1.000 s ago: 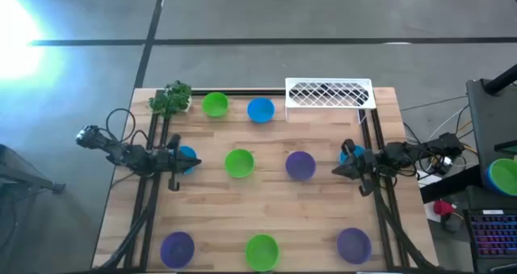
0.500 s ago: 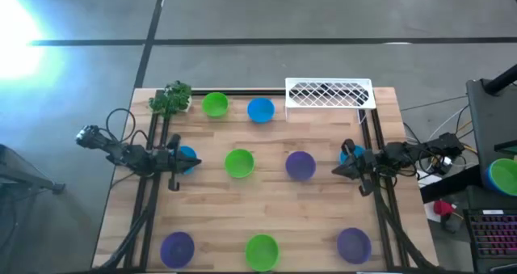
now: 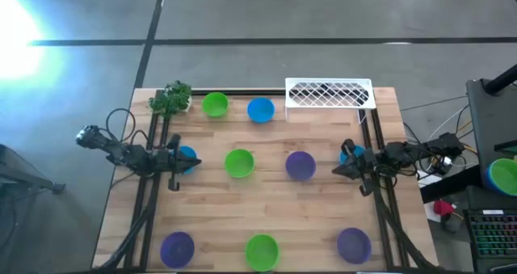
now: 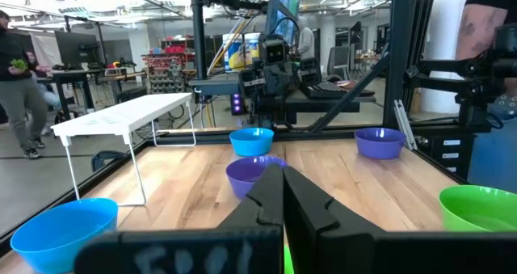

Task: Pick & Place Mini bowls
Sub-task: Put the top green bowl on the shelf

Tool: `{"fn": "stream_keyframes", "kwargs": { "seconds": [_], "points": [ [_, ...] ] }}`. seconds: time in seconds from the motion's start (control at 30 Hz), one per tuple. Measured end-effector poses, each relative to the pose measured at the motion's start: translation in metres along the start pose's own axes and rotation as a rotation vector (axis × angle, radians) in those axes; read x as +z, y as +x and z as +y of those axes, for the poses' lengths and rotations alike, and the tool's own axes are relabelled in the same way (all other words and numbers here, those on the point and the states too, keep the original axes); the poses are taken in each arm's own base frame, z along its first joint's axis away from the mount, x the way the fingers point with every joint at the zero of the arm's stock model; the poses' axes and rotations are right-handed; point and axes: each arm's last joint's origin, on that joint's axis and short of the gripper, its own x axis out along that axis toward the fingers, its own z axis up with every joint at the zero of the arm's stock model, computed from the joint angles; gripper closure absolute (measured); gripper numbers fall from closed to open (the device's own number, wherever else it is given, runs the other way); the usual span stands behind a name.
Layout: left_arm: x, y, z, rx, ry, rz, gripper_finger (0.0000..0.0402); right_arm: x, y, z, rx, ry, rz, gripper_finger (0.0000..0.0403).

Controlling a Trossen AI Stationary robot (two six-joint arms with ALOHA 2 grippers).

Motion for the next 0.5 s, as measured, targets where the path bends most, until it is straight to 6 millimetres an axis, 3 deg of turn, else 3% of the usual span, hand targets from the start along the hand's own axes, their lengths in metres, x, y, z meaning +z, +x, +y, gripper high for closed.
{"fn": "stream_keyframes", "kwargs": {
  "seconds": [0.5],
  "points": [
    [0.000, 0.000, 0.000, 0.000, 0.000, 0.000, 0.0402, 0.022, -0.002, 0.004, 0.016, -0.193, -0.228, 0.0394]
  ]
}}
